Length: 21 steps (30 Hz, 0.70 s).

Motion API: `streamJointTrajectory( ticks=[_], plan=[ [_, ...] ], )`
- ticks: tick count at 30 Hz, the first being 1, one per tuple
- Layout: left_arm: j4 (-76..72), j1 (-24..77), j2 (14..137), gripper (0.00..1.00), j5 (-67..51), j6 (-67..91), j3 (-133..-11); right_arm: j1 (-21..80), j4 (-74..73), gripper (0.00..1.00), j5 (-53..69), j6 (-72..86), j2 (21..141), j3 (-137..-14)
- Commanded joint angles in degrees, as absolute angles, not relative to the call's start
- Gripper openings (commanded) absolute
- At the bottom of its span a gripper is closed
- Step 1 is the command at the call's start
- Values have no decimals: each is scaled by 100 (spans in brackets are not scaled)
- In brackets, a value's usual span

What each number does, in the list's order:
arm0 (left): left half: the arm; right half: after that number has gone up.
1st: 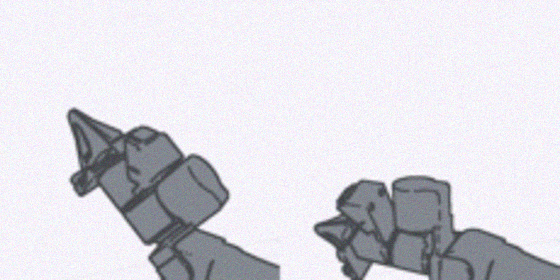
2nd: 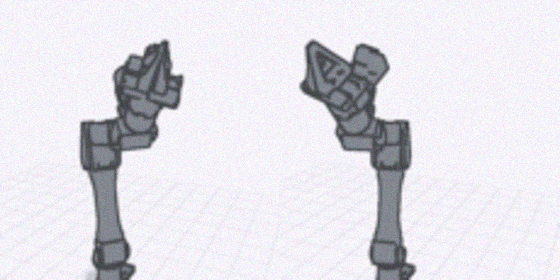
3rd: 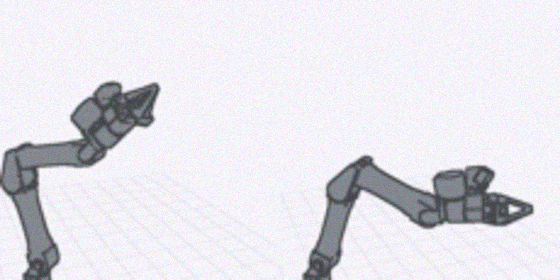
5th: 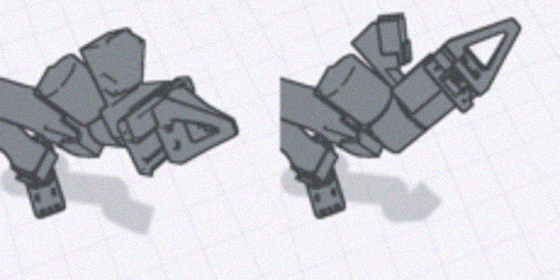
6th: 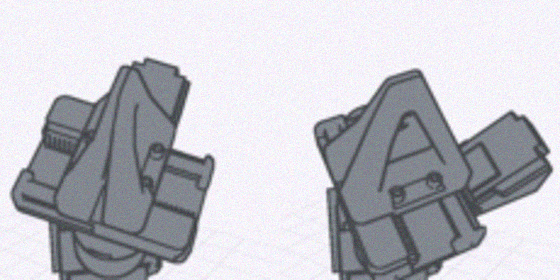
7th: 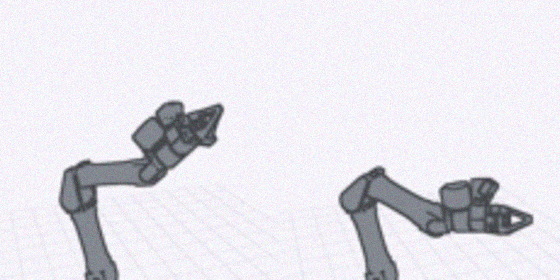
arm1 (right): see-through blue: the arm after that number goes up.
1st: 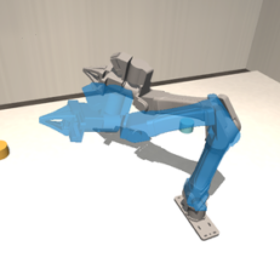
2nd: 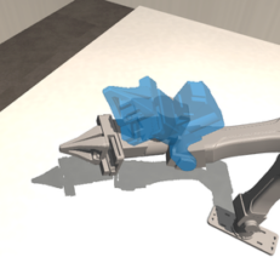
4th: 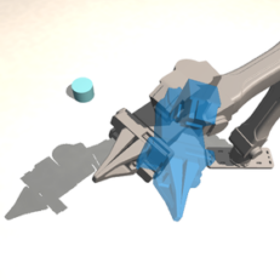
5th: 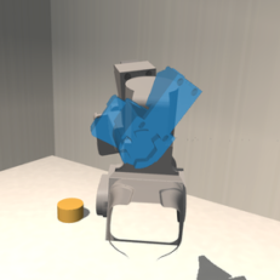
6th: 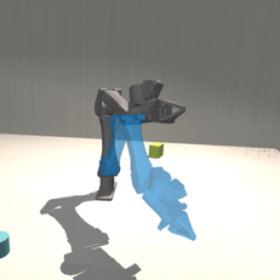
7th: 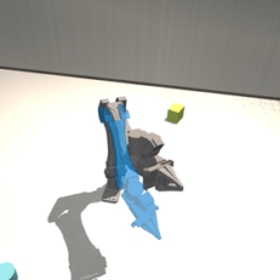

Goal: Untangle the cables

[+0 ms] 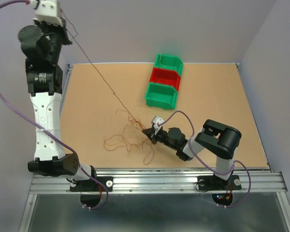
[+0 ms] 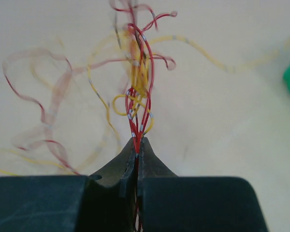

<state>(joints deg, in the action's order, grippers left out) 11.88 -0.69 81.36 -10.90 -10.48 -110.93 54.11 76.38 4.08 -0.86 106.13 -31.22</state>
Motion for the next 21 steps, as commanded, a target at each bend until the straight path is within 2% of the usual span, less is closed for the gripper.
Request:
streamJointTrajectory(
  ticks=[1, 11, 13, 15, 17, 18, 19, 20, 21],
  plan=[
    [-96, -606, 7866, 0, -491, -1055, -11725, 5476, 8181, 1, -219, -70, 10697, -1980],
    [-308, -712, 7822, 0, -791, -905, -11381, 5475, 8543, 1, -1422, 167, 10134, -1301],
    [-281, -756, 7814, 0, -791, -862, -11443, 5476, 8631, 1, -2028, 246, 9985, -1196],
    [-307, -747, 7709, 0, -1044, -826, -11330, 5476, 8640, 15, -2136, 159, 9888, -1151],
    [-552, -756, 7420, 0, -1816, -687, -10830, 5476, 8640, 30, -1917, 115, 9739, -1151],
    [-667, -747, 7296, 0, -2089, -625, -10611, 5476, 8631, 52, -1620, 79, 9686, -1186],
    [-903, -747, 7095, 0, -2596, -450, -10217, 5476, 8631, 68, -1382, 62, 9581, -1204],
    [-1010, -747, 6997, 0, -2819, -387, -10039, 5476, 8622, 68, -1267, 53, 9528, -1239],
    [-1063, -747, 6926, 0, -3152, -308, -9802, 5476, 8622, 76, -1187, 53, 9449, -1326]
  ],
)
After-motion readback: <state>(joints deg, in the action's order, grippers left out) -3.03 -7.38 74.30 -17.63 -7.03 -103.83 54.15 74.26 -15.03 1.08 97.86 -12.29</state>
